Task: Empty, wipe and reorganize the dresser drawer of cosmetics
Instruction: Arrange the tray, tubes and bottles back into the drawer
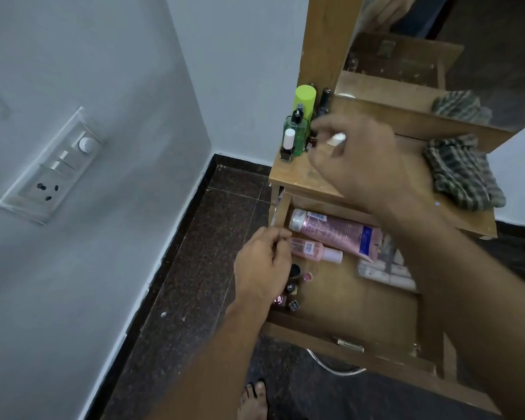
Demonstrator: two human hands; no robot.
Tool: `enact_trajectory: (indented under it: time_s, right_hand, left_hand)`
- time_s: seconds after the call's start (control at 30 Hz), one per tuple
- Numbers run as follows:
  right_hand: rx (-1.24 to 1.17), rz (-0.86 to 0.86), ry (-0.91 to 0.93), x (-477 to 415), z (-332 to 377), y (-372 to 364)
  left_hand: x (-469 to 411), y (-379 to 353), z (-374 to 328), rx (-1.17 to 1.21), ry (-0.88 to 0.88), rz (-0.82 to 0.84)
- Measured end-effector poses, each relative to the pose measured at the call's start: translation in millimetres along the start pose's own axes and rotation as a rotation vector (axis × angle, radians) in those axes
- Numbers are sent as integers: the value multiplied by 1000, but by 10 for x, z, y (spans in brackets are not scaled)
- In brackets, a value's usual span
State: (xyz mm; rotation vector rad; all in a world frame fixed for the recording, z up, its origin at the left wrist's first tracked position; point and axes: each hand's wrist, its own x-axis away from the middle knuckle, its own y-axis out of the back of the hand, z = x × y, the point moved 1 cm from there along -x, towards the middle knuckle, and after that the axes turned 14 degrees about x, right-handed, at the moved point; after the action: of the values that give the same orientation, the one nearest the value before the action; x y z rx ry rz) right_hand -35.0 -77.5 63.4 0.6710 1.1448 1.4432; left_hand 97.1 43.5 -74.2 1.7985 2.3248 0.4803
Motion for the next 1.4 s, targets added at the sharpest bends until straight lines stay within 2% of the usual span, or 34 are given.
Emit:
enact_trajectory:
  time_s: [0.1,0.33,0.67,0.93,1.13,1.27,1.4]
  right_hand:
    - [138,-60,67,-482,111,36]
    - [357,73,165,-745,143,-139]
    - [333,41,183,-741,110,-137]
    - [330,6,206,-691,156,194]
    - [360,-42,180,-392,138,766]
    - [342,-32,151,104,26,1025]
    - [274,118,130,700,-89,920]
  left_hand:
    - [-2,4,13,-4,-21,2]
    - [1,10,-12,13,-37,-1]
    - [-6,11,-8,-7,-42,4]
    - [-12,16,-13,-5,-38,9]
    - [-20,73,-108,27,19,37]
    - [114,94,-407,-11,-98,19]
    - [430,47,-609,-110,-230,155]
